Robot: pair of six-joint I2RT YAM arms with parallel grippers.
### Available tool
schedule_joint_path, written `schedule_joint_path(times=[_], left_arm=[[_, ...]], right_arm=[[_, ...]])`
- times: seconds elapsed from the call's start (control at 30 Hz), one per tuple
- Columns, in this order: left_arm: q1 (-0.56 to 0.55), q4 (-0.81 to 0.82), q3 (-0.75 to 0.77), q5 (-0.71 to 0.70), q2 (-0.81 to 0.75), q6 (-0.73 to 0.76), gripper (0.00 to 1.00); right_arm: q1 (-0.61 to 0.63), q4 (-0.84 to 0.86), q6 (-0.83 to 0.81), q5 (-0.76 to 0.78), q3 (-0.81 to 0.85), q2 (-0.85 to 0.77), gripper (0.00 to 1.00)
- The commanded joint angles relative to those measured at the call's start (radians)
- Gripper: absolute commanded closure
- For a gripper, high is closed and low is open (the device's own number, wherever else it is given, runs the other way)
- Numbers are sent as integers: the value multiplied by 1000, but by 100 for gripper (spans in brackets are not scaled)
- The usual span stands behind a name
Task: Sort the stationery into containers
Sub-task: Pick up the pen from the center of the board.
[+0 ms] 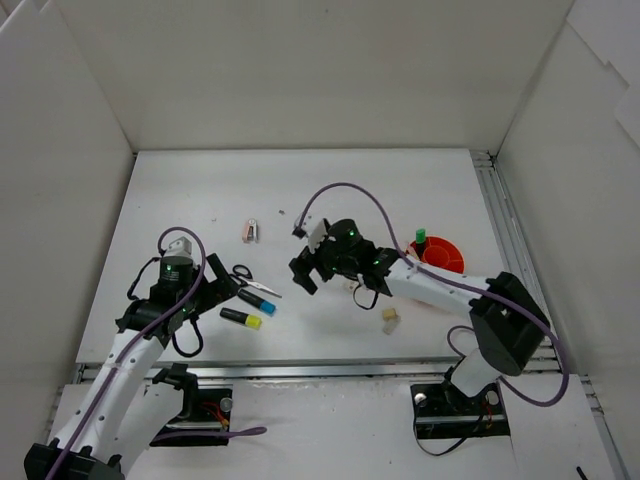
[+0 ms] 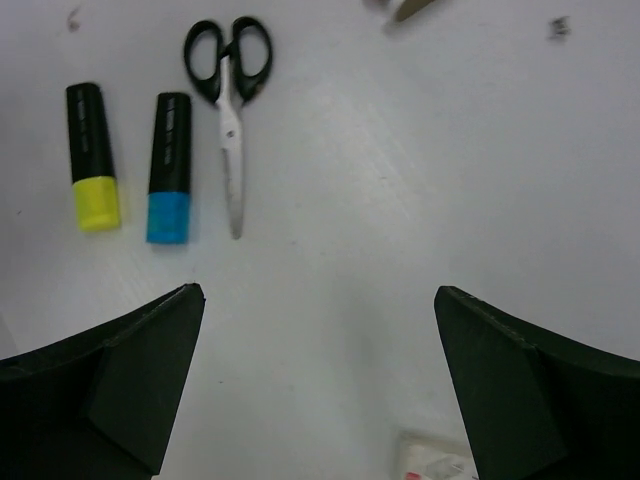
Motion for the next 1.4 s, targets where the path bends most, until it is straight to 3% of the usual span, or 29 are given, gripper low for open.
schedule_joint_path(times=[0.0, 0.2, 0.37, 0.53, 0.7, 0.77, 0.87, 0.9, 1.0, 1.23, 1.37], left_arm=[[5, 17, 20, 1, 13, -1, 1], [5, 44, 10, -5, -6, 8, 1], [5, 49, 10, 3, -3, 19, 0], [5, 37, 9, 1, -15, 17, 1], [5, 34, -2, 12, -33, 11, 0], [5, 31, -8, 12, -40, 7, 1], [5, 24, -17, 9, -58, -2, 1], [5, 21, -22, 9, -69, -3, 1], [5, 18, -29, 0, -85, -9, 1], [14, 20, -26, -4, -84, -13, 1], [14, 34, -25, 3, -75, -9, 1]], right_arm=[[86, 82, 5, -84, 74, 76, 2], [187, 148, 60, -32, 120, 232, 5], [230, 131, 53, 12, 179, 337, 16], [258, 151, 25, 75, 179, 363, 28], [305, 165, -5, 107, 179, 395, 30], [321, 169, -22, 128, 179, 407, 35], [347, 174, -38, 181, 180, 423, 54], [356, 172, -39, 216, 185, 426, 64], [367, 168, -45, 264, 180, 423, 75], [367, 162, -82, 358, 151, 342, 94], [341, 110, -131, 352, 128, 239, 100]])
